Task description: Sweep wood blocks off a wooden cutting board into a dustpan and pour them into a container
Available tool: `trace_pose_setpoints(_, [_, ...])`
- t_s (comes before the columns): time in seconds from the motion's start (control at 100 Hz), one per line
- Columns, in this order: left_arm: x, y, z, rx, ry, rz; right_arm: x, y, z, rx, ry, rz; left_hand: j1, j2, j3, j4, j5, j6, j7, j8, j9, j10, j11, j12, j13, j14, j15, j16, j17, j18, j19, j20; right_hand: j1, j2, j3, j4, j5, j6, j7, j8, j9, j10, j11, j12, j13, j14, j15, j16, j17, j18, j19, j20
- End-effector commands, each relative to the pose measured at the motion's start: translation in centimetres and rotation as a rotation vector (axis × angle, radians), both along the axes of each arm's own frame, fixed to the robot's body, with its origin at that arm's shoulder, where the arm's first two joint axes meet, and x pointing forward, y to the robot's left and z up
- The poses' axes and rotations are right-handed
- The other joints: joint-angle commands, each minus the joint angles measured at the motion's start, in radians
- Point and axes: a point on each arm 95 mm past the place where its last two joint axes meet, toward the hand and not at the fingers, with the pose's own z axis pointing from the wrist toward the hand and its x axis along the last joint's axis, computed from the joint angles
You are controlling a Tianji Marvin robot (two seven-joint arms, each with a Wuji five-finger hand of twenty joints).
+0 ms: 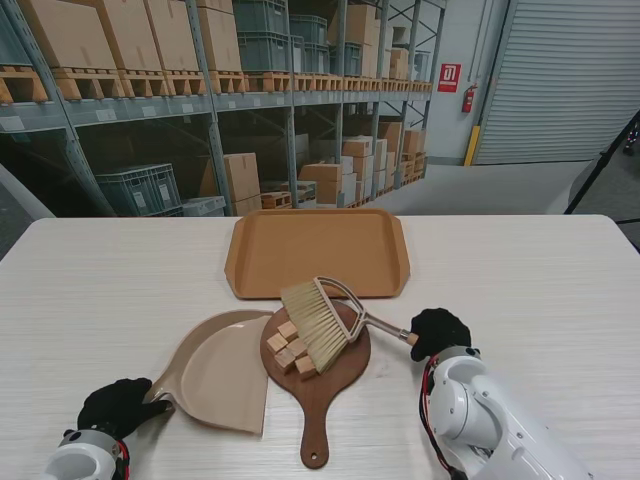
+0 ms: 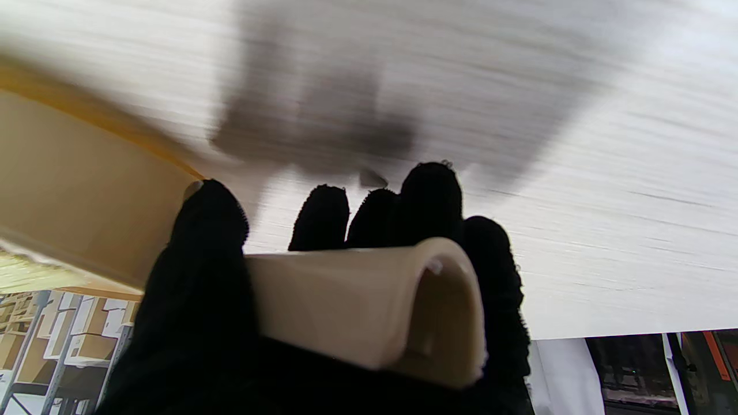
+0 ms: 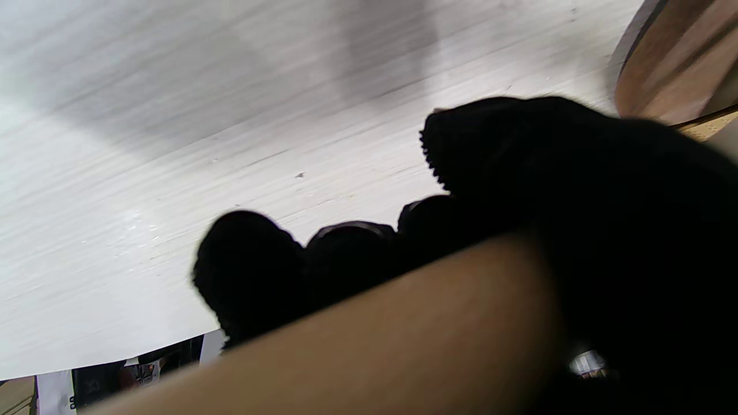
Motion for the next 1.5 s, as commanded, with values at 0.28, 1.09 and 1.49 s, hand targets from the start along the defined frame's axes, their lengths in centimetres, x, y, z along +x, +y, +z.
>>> trace_pose_setpoints(0.28, [-0.4,-0.4,-0.1,-0.005,0.027,-0.014,0.3,0.6,0.5,0.009,-0.003,0.001,0.071,0.019,0.089,0.008,0.083,-0.095,0.057,-0.022,0.039,-0.297,1.473,-0.005,0.062,-0.215,-0.016,-0.003,0.012,-0.038,0.05,-0.014,0.108,0.099,0.439,-0.019,0.136,-0.185,0.078,0.026,0.075,-0.038,-0.016,0.005,0.041,-0.059,0.005,-0.019,0.028,0.008,0.11,-0.014])
trace_pose_setpoints(1.09, [-0.6,-0.5,0.0,0.004,0.033,-0.018,-2.8,-2.9,0.7,-0.04,-0.02,0.015,0.07,0.016,0.093,0.007,0.079,-0.096,0.059,-0.026,0.036,-0.296,1.472,-0.005,0.058,-0.213,-0.017,-0.002,0.008,-0.037,0.049,-0.014,0.107,0.092,0.439,-0.009,0.137,-0.185,0.076,0.03,0.076,-0.035,-0.014,0.014,0.04,-0.063,0.023,-0.011,0.039,0.002,0.123,-0.021])
trace_pose_setpoints(1.49, [-0.6,-0.6,0.0,0.003,0.036,-0.018,-3.0,-1.0,-0.3,-0.005,0.032,0.046,0.071,0.018,0.093,0.007,0.076,-0.097,0.06,-0.026,0.032,-0.294,1.471,-0.005,0.054,-0.211,-0.019,-0.002,0.003,-0.036,0.047,-0.014,0.101,0.099,0.439,-0.034,0.121,-0.186,0.074,0.032,0.075,-0.039,-0.027,0.009,0.041,-0.067,0.019,-0.015,0.043,-0.009,0.124,-0.024])
